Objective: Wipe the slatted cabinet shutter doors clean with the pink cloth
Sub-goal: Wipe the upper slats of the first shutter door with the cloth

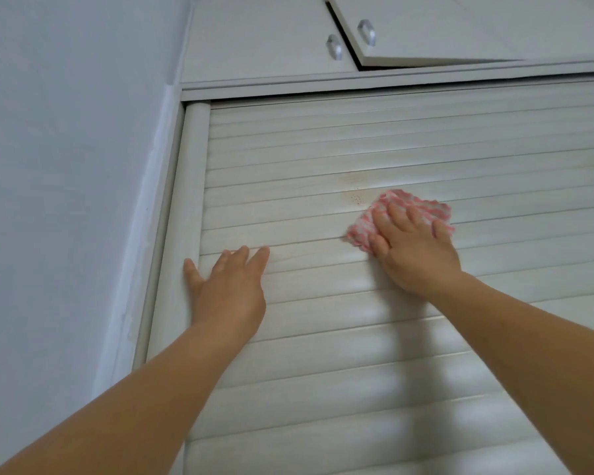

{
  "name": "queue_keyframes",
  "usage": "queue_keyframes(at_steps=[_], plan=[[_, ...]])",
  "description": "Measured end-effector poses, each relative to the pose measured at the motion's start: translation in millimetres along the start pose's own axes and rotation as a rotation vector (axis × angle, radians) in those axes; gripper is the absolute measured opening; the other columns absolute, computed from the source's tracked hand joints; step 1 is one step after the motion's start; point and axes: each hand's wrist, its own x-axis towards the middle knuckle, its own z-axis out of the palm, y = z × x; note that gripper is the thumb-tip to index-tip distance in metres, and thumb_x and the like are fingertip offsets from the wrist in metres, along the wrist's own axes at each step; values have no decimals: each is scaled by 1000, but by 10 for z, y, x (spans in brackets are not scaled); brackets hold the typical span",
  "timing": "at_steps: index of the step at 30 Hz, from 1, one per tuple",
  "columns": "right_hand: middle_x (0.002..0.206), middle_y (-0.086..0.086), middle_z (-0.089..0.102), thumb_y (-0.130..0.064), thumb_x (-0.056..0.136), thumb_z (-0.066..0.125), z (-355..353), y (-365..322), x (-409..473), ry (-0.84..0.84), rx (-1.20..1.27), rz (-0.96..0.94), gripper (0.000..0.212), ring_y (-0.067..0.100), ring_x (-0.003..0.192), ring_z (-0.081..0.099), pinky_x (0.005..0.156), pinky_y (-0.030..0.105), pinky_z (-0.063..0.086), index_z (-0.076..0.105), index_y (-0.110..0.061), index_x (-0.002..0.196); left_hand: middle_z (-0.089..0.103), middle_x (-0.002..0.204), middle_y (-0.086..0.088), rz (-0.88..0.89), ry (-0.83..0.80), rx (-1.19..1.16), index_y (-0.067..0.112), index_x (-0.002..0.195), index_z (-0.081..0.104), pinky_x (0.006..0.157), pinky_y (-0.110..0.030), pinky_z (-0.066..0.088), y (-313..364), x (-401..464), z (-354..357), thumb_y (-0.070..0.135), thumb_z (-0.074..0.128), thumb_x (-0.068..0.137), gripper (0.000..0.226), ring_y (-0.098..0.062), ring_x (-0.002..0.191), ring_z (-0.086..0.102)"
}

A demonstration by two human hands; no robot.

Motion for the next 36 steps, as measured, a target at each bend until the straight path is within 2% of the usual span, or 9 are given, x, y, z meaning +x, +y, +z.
queue_keyframes(at_steps=[4, 7, 12, 17, 19, 22, 29, 33, 36], plan=[[160, -6, -1, -42, 100, 19, -56, 292, 57, -4, 66, 240, 52, 25, 146, 1, 115, 52, 4, 13, -29, 150, 20, 153, 2, -8, 61, 9, 36, 146, 3, 109, -58, -8, 62, 17, 13, 5, 27, 91, 68, -17, 141, 16], [160, -3, 3, -37, 102, 19, -63, 174, 129, -4, 101, 279, 50, 26, 146, 0, 114, 55, 4, 16, -24, 150, 26, 150, 2, -25, 74, 5, 33, 147, 3, 109, -57, -6, 97, 33, 16, 5, 27, 89, 68, -18, 140, 20], [160, 0, 5, -33, 101, 24, 46, -445, 178, 31, 11, 43, 51, 27, 146, -1, 112, 59, 6, 15, -20, 150, 38, 140, 1, -54, 98, -61, 29, 147, 2, 110, -56, -5, 123, 23, 18, 3, 29, 87, 71, -20, 135, 29], [160, -3, 2, -34, 103, 20, 125, -1119, 125, -27, 21, -237, 51, 24, 147, -5, 113, 57, -4, 11, -25, 151, 46, 130, 1, -73, 117, -105, 23, 147, 1, 112, -55, -3, 127, 13, 18, 4, 32, 84, 73, -18, 128, 36], [160, -7, 3, -36, 103, 18, 128, -1163, 113, -35, 55, -319, 49, 20, 147, -5, 114, 53, -8, 12, -30, 151, 48, 128, 1, -74, 125, -100, 24, 147, 1, 112, -55, -3, 121, 14, 10, 5, 33, 84, 73, -17, 126, 38], [159, -12, 5, -41, 102, 19, 106, -971, 128, -23, 38, -354, 48, 13, 147, -2, 116, 49, -5, 14, -34, 150, 51, 120, 2, -85, 122, -73, 23, 147, 1, 111, -56, -4, 130, 19, -12, 3, 31, 82, 75, -16, 119, 44], [159, -10, 9, -42, 101, 23, 29, -227, 193, 60, 15, -148, 48, 14, 146, 7, 115, 48, 7, 21, -33, 148, 48, 104, 5, -104, 119, -34, 24, 147, 1, 110, -59, -5, 148, 14, -12, 2, 29, 83, 74, -17, 112, 45], [160, -7, 6, -41, 100, 21, -39, 207, 290, 76, 42, 50, 50, 19, 146, 7, 115, 51, 9, 19, -28, 149, 44, 122, 4, -94, 131, -8, 31, 146, 4, 108, -61, -6, 175, 34, 31, 7, 30, 89, 68, -18, 121, 39], [160, -4, 6, -38, 101, 18, -54, 269, 375, 67, 91, 221, 51, 23, 147, 3, 115, 54, 6, 16, -25, 150, 38, 134, 3, -77, 129, 15, 36, 145, 10, 108, -64, -2, 193, 46, 59, 27, 24, 98, 50, -21, 129, 32]])
